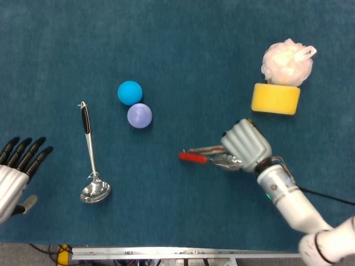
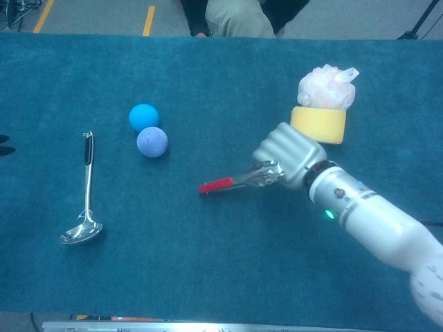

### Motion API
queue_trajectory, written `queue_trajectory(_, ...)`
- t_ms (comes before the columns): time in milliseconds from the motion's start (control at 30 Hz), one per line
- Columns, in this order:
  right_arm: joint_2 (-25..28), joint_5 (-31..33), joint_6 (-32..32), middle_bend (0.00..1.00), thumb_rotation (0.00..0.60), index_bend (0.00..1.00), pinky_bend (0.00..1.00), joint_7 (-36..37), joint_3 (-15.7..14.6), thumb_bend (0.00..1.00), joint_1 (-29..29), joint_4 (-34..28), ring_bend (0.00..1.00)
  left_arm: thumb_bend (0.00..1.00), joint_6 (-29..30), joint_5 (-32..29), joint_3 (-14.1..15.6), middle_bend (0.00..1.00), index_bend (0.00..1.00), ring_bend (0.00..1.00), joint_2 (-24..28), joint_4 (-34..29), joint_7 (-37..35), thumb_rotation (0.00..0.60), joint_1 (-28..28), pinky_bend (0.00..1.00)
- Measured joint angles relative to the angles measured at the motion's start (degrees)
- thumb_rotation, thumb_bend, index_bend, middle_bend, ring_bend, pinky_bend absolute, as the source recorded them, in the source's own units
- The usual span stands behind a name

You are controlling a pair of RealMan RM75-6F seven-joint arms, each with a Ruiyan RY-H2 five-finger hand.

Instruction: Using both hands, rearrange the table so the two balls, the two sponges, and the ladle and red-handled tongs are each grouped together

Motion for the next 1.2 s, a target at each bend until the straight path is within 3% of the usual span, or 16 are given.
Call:
queue_trajectory(200, 2.83, -6.27, -0.23, 0.63, 0.600, 0.60, 0.74, 3.01, -3.53, 0.52, -2.19, -1.85, 0.57, 0.22, -0.47, -0.31, -0.07, 0.00, 0.00, 0.00, -0.09, -0.15, 0.20, 0.600, -0.13, 0.03)
queue_trajectory(367, 4.17, -8.57, -1.14, 0.59, 0.600, 0.58, 0.74, 4.56, -4.35, 0.51, -3.57, -2.24, 0.55, 0.22, -0.67, -0.14, -0.10, 0.00, 0.00, 0.00, -0.15, -0.50, 0.64, 0.600, -0.30, 0.03)
queue_trajectory(600, 6.25, -10.23, -2.46, 0.41, 0.600, 0.25, 0.72, 5.24, -5.02, 0.49, -4.80, -3.86, 0.40, 0.22, -0.99, -0.47, -0.16, 0.00, 0.00, 0.00, -0.09, -0.79, 1.01, 0.600, -0.36, 0.03)
queue_trajectory(700, 7.43, -11.24, -2.74, 0.36, 0.600, 0.17, 0.69, 6.25, -4.96, 0.47, -5.26, -4.73, 0.35, 0.22, -1.25, -0.45, -0.22, 0.00, 0.00, 0.00, -0.06, -1.12, 1.42, 0.600, -0.54, 0.03)
queue_trajectory(1200, 13.12, -15.77, -3.12, 0.35, 0.600, 0.15, 0.67, 13.11, -2.43, 0.46, -7.82, -7.77, 0.34, 0.22, -2.61, -1.43, -1.15, 0.00, 0.00, 0.00, 0.48, -3.10, 3.34, 0.600, -1.59, 0.03)
